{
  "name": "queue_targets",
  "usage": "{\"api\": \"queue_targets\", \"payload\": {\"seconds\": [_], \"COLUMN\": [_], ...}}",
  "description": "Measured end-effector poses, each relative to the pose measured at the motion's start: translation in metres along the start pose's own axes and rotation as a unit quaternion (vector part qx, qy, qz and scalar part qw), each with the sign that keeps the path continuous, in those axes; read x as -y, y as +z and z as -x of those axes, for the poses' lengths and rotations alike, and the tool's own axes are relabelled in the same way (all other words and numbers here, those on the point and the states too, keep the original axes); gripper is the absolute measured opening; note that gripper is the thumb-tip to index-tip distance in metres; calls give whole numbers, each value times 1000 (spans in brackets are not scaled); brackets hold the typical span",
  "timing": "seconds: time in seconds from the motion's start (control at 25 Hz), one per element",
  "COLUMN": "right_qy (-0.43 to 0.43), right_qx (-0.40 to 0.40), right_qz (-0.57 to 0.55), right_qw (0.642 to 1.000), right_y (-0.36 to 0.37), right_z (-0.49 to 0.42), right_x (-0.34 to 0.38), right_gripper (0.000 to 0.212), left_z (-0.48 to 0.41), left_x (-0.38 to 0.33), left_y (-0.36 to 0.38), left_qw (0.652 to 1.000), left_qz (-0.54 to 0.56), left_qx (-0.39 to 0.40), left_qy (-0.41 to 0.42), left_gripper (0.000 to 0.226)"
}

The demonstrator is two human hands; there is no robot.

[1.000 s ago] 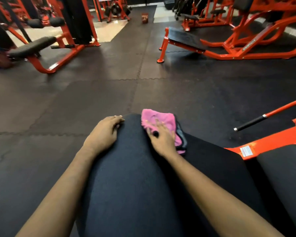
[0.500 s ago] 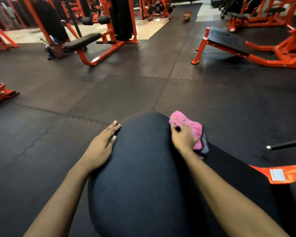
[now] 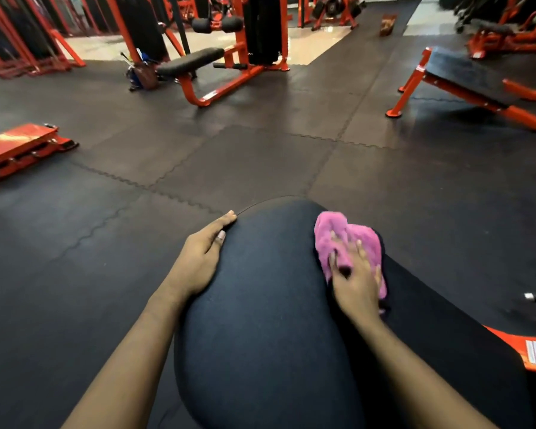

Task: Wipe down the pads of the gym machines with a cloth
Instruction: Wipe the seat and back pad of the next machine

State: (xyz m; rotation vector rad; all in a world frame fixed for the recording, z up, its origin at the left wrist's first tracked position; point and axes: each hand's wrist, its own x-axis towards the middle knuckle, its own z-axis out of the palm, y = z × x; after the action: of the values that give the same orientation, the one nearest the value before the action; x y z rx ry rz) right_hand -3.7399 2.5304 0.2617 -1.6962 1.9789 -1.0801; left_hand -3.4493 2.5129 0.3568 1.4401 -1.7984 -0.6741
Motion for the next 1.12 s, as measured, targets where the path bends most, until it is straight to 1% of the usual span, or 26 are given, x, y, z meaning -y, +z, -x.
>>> {"api": "queue_targets", "payload": {"seconds": [0.08,0.12,0.16,0.2,0.28,0.36,0.4,0.44,0.48,0.52,0.56,0.6,0.64,0.68,0.72,0.76,0.84,0.88,1.0,1.08,1.12], "right_qy": [48,51,26,-18,-125,-217,-239,-229,-186,-106,-14,64,109,124,115,80,-33,-75,-122,-147,-134], "right_qx": [-27,-33,-24,0,53,79,73,58,34,0,-30,-43,-37,-32,-26,-18,9,20,61,31,9], "right_qz": [-4,-19,-33,-35,-10,5,7,-2,-11,-16,-16,-14,-9,4,9,18,42,49,69,100,100], "right_qw": [998,998,999,999,991,973,968,972,982,994,999,997,993,992,993,996,999,996,988,984,986], "right_y": [17,22,28,35,36,25,20,14,13,14,17,20,25,32,40,47,55,53,38,29,29], "right_z": [-53,-68,-69,-54,3,67,93,105,99,80,52,24,-1,-17,-20,-9,48,84,195,233,227], "right_x": [37,59,80,102,127,123,114,103,90,88,97,114,130,147,164,176,192,195,193,172,166], "right_gripper": [49,51,55,58,64,65,63,61,58,53,49,49,52,52,52,56,64,66,71,65,62], "left_z": [2,3,4,9,24,46,57,65,70,75,78,81,83,87,90,91,92,92,89,88,87], "left_x": [-2,-3,-4,-3,5,17,23,27,30,33,35,36,37,38,39,41,44,46,44,41,40], "left_y": [0,-1,-3,-8,-24,-40,-49,-55,-59,-64,-67,-70,-72,-73,-75,-77,-82,-85,-89,-82,-77], "left_qw": [1000,999,999,998,999,1000,999,999,998,997,996,995,995,995,994,994,994,993,992,991,992], "left_qz": [-13,-23,-32,-41,-46,-28,-16,-6,-2,-4,-10,-14,-12,-8,-5,-3,-2,-1,20,19,12], "left_qx": [-24,-33,-42,-46,-27,11,31,50,66,76,84,92,96,101,103,105,107,106,115,124,114], "left_qy": [-8,-11,-11,-10,-6,7,10,10,10,12,18,23,25,25,24,25,37,42,36,45,53], "left_gripper": [38,37,36,35,37,40,41,42,43,45,45,46,46,46,45,44,43,43,43,43,42]}}
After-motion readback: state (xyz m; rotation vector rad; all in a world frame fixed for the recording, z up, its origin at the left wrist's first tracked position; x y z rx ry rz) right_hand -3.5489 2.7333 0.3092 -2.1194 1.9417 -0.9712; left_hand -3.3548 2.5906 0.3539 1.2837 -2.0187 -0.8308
